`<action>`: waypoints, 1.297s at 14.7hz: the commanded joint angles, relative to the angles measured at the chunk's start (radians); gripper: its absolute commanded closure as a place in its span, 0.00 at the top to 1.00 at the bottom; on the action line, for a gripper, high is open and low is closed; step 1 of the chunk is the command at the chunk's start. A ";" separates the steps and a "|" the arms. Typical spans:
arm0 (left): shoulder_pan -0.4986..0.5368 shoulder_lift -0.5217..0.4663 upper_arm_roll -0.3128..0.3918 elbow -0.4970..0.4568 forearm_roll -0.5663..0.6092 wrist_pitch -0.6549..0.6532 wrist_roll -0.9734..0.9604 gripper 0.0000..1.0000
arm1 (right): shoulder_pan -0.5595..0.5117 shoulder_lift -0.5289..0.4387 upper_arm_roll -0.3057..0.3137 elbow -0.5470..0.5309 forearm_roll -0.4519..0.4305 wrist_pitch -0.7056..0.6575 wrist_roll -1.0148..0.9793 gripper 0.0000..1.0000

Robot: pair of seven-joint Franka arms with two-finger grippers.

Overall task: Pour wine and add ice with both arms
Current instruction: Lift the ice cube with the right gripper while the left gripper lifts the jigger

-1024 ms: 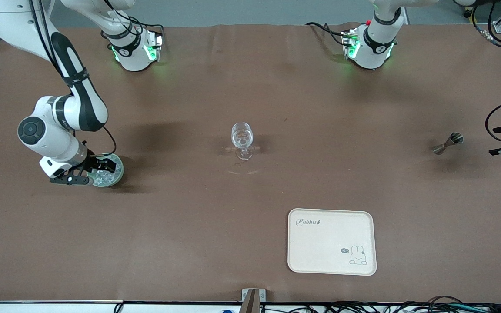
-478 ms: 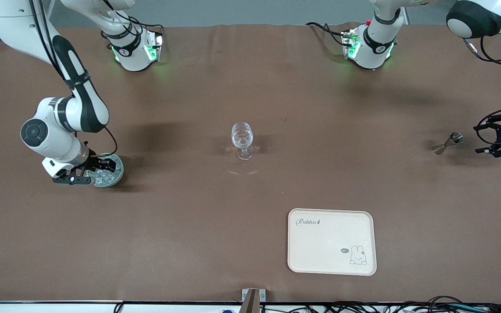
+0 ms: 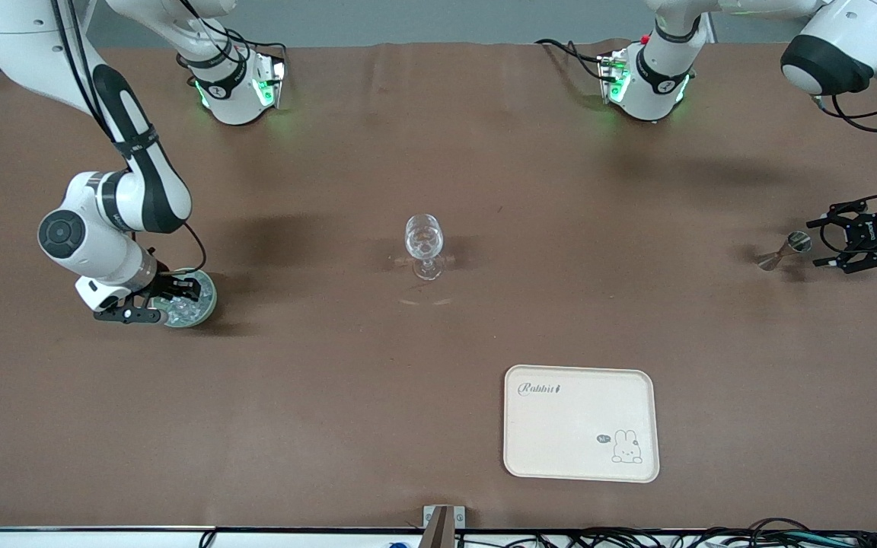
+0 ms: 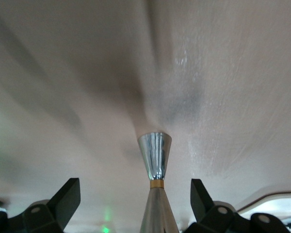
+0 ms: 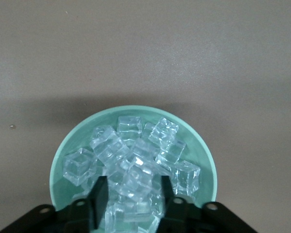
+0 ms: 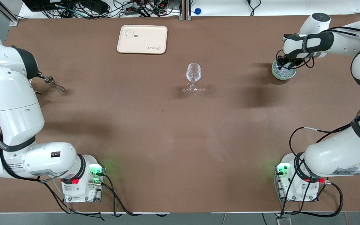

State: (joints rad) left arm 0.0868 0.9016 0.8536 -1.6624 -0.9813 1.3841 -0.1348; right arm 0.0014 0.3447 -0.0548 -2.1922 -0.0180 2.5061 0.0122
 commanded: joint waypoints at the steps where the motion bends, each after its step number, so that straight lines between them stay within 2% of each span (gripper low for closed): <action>1: 0.022 0.062 0.007 0.053 -0.036 -0.114 0.000 1.00 | -0.014 -0.012 0.004 -0.017 0.007 0.005 -0.011 0.32; 3: 0.030 0.075 0.007 0.078 -0.078 -0.145 -0.009 1.00 | -0.014 -0.012 0.006 -0.015 0.007 0.002 -0.011 0.19; 6: 0.031 0.126 0.005 0.081 -0.146 -0.155 -0.028 1.00 | -0.014 -0.013 0.006 -0.001 0.007 -0.006 -0.008 0.10; 8: 0.034 0.128 0.005 0.082 -0.149 -0.172 -0.026 0.98 | -0.012 -0.013 0.006 0.012 0.007 -0.018 -0.006 0.08; 13: 0.034 0.128 -0.004 0.078 -0.174 -0.221 -0.029 0.98 | -0.009 -0.019 0.006 0.141 0.009 -0.202 -0.005 0.03; 19: 0.045 0.149 -0.022 0.073 -0.201 -0.229 -0.034 0.97 | -0.009 -0.030 0.007 0.143 0.009 -0.207 0.003 0.01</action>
State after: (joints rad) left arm 0.1154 1.0344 0.8343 -1.6050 -1.1607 1.1758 -0.1573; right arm -0.0034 0.3386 -0.0541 -2.0391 -0.0180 2.3087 0.0124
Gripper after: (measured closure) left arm 0.022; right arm 0.753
